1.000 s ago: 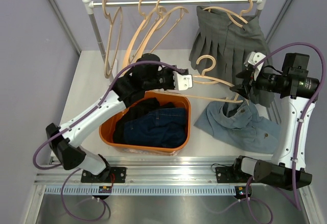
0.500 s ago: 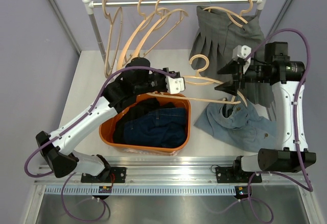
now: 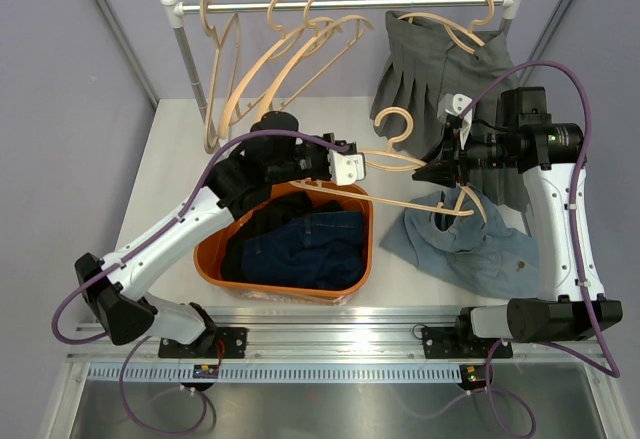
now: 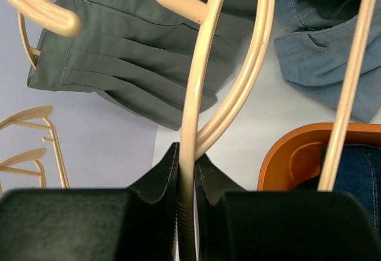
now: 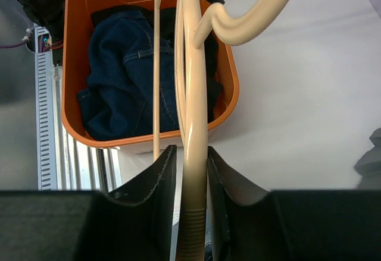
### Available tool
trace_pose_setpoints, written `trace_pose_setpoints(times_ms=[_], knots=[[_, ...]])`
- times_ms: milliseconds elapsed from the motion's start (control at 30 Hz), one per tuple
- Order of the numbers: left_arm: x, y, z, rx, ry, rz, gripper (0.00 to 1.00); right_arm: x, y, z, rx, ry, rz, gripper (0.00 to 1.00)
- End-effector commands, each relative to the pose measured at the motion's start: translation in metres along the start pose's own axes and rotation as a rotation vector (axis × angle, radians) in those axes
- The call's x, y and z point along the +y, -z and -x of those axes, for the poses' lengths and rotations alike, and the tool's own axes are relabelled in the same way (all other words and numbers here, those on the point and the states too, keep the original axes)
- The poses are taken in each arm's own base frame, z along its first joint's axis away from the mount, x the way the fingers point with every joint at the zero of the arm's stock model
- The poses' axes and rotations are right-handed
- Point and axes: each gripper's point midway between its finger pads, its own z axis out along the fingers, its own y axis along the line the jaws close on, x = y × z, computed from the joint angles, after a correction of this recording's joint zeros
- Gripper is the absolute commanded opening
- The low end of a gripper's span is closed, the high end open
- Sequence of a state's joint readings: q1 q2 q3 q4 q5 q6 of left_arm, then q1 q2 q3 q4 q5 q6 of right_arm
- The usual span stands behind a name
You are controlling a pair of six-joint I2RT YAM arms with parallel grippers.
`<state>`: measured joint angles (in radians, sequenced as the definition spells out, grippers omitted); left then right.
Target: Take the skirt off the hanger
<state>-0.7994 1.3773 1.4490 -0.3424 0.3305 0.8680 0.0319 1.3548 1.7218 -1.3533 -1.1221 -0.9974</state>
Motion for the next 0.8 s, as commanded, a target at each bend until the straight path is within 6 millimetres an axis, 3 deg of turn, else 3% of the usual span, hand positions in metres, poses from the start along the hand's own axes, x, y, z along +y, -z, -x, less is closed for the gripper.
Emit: trace_pose_setpoints(times_ms=[0,133,233,267,300,367,400,500,600,767], knots=[[0.036,0.003,0.036,-0.108,-0.062,0.099,0.00,0.042,0.006,-0.015,0.061,-0.208,0.068,0.31],[0.039,0.000,0.043,-0.138,-0.043,0.103,0.00,0.044,0.006,-0.014,0.055,-0.212,0.073,0.01],[0.045,-0.001,0.051,-0.177,-0.022,0.130,0.02,0.047,0.008,-0.012,0.054,-0.207,0.066,0.00],[0.045,-0.001,0.048,-0.177,0.014,0.144,0.11,0.049,0.009,-0.011,0.055,-0.200,0.059,0.00],[0.053,0.000,0.054,-0.201,0.024,0.182,0.37,0.048,0.010,-0.011,0.057,-0.201,0.046,0.00],[0.062,0.006,0.055,-0.204,0.077,0.242,0.58,0.048,0.014,-0.013,0.080,-0.186,0.003,0.00],[0.069,0.009,0.060,-0.219,0.086,0.272,0.79,0.042,0.016,-0.017,0.104,-0.186,-0.045,0.00],[0.085,0.022,0.070,-0.232,0.135,0.332,0.95,0.031,0.024,-0.023,0.133,-0.175,-0.169,0.00],[0.100,0.037,0.078,-0.236,0.198,0.394,0.99,0.015,0.037,-0.034,0.181,-0.184,-0.313,0.00],[0.116,0.067,0.081,-0.219,0.321,0.498,0.99,-0.013,0.056,-0.031,0.197,-0.187,-0.525,0.00]])
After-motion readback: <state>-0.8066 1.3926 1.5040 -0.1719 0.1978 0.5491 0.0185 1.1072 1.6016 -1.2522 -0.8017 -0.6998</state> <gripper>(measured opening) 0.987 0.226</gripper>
